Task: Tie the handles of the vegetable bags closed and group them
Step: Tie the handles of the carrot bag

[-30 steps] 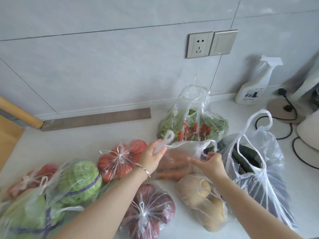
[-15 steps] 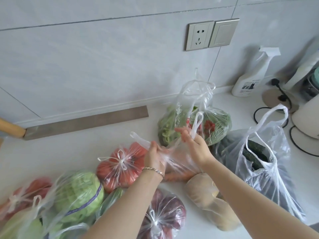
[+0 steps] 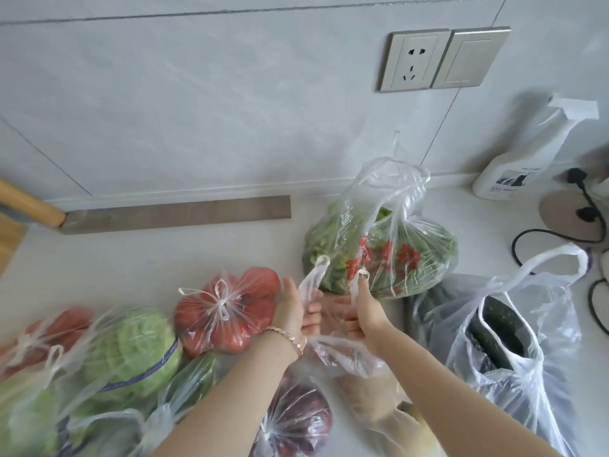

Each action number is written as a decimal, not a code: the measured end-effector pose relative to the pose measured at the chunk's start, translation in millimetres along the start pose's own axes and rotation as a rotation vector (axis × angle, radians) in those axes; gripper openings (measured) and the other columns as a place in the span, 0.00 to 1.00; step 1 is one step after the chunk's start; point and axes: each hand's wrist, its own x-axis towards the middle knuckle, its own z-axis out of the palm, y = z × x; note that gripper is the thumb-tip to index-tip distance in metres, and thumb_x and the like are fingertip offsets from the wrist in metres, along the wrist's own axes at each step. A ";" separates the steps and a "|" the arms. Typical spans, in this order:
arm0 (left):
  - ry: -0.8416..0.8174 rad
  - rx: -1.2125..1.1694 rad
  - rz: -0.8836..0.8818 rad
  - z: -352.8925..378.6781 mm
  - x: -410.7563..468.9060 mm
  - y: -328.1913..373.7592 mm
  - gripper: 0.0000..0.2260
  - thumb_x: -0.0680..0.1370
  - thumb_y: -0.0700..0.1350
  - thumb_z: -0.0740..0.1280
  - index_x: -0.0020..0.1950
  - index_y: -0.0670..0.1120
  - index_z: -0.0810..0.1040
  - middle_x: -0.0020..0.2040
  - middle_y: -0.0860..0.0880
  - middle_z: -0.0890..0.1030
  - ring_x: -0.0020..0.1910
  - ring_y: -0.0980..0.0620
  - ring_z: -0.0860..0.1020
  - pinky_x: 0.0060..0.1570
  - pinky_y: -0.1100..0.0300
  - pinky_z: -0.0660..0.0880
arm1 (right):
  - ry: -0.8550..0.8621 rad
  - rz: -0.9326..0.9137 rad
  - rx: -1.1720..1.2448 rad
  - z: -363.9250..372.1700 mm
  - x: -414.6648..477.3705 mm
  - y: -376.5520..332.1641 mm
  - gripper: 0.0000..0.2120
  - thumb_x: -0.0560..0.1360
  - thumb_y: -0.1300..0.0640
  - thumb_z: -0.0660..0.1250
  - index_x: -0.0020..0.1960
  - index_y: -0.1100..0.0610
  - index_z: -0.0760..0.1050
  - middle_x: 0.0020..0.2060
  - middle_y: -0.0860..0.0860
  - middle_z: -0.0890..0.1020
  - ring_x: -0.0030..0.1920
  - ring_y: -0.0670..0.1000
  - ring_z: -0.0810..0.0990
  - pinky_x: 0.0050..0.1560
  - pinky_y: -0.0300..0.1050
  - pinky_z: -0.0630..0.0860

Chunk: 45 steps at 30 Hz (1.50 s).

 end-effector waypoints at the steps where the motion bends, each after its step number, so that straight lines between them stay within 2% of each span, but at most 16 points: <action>1: 0.007 0.080 0.032 0.8 -0.3 -1.1 0.27 0.79 0.61 0.44 0.48 0.49 0.79 0.24 0.54 0.65 0.17 0.60 0.56 0.16 0.68 0.52 | 0.010 0.009 -0.016 1.1 -1.3 2.3 0.29 0.79 0.42 0.44 0.52 0.60 0.77 0.22 0.54 0.77 0.17 0.44 0.60 0.20 0.37 0.60; 3: 0.047 0.229 0.101 5.5 -2.7 -3.9 0.22 0.80 0.55 0.53 0.44 0.45 0.83 0.27 0.52 0.66 0.18 0.60 0.56 0.18 0.68 0.53 | 0.005 0.010 0.046 1.9 -4.8 6.4 0.20 0.80 0.52 0.51 0.42 0.59 0.78 0.20 0.49 0.72 0.18 0.44 0.65 0.22 0.38 0.65; 6: 0.174 0.276 0.138 9.6 -2.4 -7.4 0.12 0.76 0.48 0.65 0.39 0.42 0.80 0.27 0.47 0.73 0.22 0.55 0.68 0.22 0.66 0.65 | -0.134 -0.054 0.268 4.2 -10.0 12.0 0.15 0.77 0.54 0.60 0.37 0.60 0.78 0.30 0.57 0.77 0.29 0.52 0.77 0.34 0.42 0.75; 10: 0.251 0.250 0.164 14.6 -3.1 -10.6 0.07 0.74 0.44 0.68 0.40 0.40 0.77 0.35 0.41 0.80 0.36 0.44 0.79 0.43 0.53 0.78 | -0.306 -0.138 0.446 11.6 -18.8 13.7 0.07 0.71 0.59 0.65 0.37 0.62 0.75 0.33 0.59 0.74 0.36 0.55 0.76 0.40 0.46 0.73; 12: 0.279 0.253 0.106 15.2 -1.8 -12.0 0.09 0.74 0.45 0.68 0.38 0.40 0.77 0.30 0.44 0.79 0.30 0.47 0.78 0.37 0.55 0.77 | -0.264 -0.274 0.386 10.9 -19.4 16.6 0.08 0.75 0.62 0.62 0.38 0.63 0.75 0.33 0.58 0.76 0.36 0.53 0.76 0.39 0.42 0.74; 15: 0.251 0.263 0.001 14.6 -0.4 -9.9 0.09 0.75 0.45 0.67 0.34 0.47 0.77 0.21 0.50 0.75 0.20 0.54 0.71 0.28 0.61 0.68 | -0.149 -0.491 0.071 6.8 -25.0 20.6 0.06 0.76 0.57 0.65 0.48 0.53 0.81 0.46 0.53 0.83 0.46 0.48 0.82 0.46 0.39 0.78; 20: 0.218 0.255 0.108 22.0 -7.2 1.7 0.08 0.76 0.47 0.66 0.37 0.47 0.78 0.29 0.48 0.79 0.24 0.55 0.77 0.25 0.65 0.73 | -0.068 -0.561 0.006 2.7 -26.3 25.0 0.16 0.70 0.62 0.71 0.57 0.51 0.78 0.51 0.48 0.81 0.51 0.39 0.79 0.53 0.35 0.75; 23: 0.225 0.331 0.206 30.4 -11.3 -2.4 0.09 0.77 0.44 0.65 0.36 0.48 0.77 0.30 0.49 0.79 0.33 0.49 0.78 0.36 0.59 0.77 | 0.099 -0.503 0.129 4.2 -28.3 19.1 0.06 0.73 0.60 0.68 0.39 0.53 0.80 0.36 0.51 0.82 0.39 0.49 0.80 0.39 0.36 0.78; 25: 0.246 0.556 0.373 31.3 -16.6 -6.3 0.09 0.77 0.46 0.63 0.37 0.48 0.74 0.29 0.52 0.75 0.31 0.53 0.74 0.31 0.67 0.70 | 0.149 -0.441 0.212 3.1 -26.1 13.0 0.14 0.75 0.57 0.65 0.31 0.58 0.74 0.24 0.49 0.75 0.27 0.47 0.71 0.27 0.33 0.71; 28: 0.186 0.795 0.651 26.3 -22.0 -15.5 0.10 0.77 0.50 0.62 0.35 0.56 0.69 0.31 0.55 0.72 0.32 0.57 0.72 0.32 0.67 0.67 | 0.195 -0.255 0.238 -1.0 -21.3 2.5 0.18 0.76 0.52 0.63 0.30 0.58 0.67 0.22 0.50 0.68 0.24 0.47 0.63 0.21 0.32 0.62; 31: 0.093 0.895 0.867 19.0 -21.5 -24.4 0.11 0.73 0.60 0.61 0.34 0.57 0.68 0.36 0.53 0.75 0.39 0.55 0.75 0.40 0.65 0.71 | 0.207 -0.200 0.040 -3.7 -17.9 -1.4 0.19 0.75 0.59 0.63 0.27 0.59 0.66 0.18 0.49 0.66 0.23 0.47 0.61 0.21 0.34 0.60; 33: 0.084 0.917 0.923 16.6 -21.1 -22.6 0.11 0.72 0.56 0.61 0.36 0.50 0.72 0.35 0.55 0.73 0.38 0.62 0.73 0.40 0.72 0.68 | 0.169 -0.236 -0.113 -3.5 -18.7 -2.4 0.14 0.72 0.66 0.62 0.28 0.59 0.69 0.19 0.48 0.68 0.24 0.48 0.64 0.26 0.37 0.61; 36: 0.105 0.950 0.932 16.3 -21.0 -13.9 0.08 0.73 0.44 0.66 0.37 0.40 0.74 0.34 0.58 0.70 0.37 0.69 0.71 0.38 0.77 0.66 | 0.155 -0.340 -0.205 -3.9 -21.3 -2.4 0.07 0.70 0.66 0.64 0.43 0.55 0.74 0.28 0.48 0.74 0.29 0.46 0.70 0.29 0.36 0.65; 38: 0.104 0.943 0.913 14.4 -20.3 -10.3 0.06 0.74 0.35 0.66 0.36 0.39 0.74 0.33 0.58 0.69 0.37 0.71 0.72 0.37 0.78 0.66 | 0.135 -0.417 -0.249 -5.4 -24.4 -3.0 0.08 0.71 0.65 0.65 0.44 0.53 0.73 0.29 0.47 0.73 0.31 0.47 0.71 0.31 0.36 0.66; 41: 0.170 0.884 0.917 12.9 -20.5 -4.6 0.14 0.74 0.38 0.67 0.31 0.49 0.70 0.32 0.57 0.70 0.33 0.65 0.72 0.36 0.76 0.66 | -0.042 -0.465 -0.322 -9.0 -32.5 -2.7 0.12 0.73 0.65 0.62 0.35 0.54 0.78 0.26 0.44 0.73 0.29 0.44 0.69 0.34 0.36 0.66; 45: 0.182 0.839 0.806 10.1 -18.1 2.9 0.15 0.74 0.39 0.68 0.31 0.53 0.68 0.33 0.53 0.75 0.33 0.61 0.73 0.35 0.73 0.68 | -0.278 -0.468 -0.296 -17.6 -37.1 1.8 0.16 0.69 0.72 0.63 0.55 0.62 0.79 0.43 0.53 0.83 0.43 0.45 0.79 0.51 0.39 0.73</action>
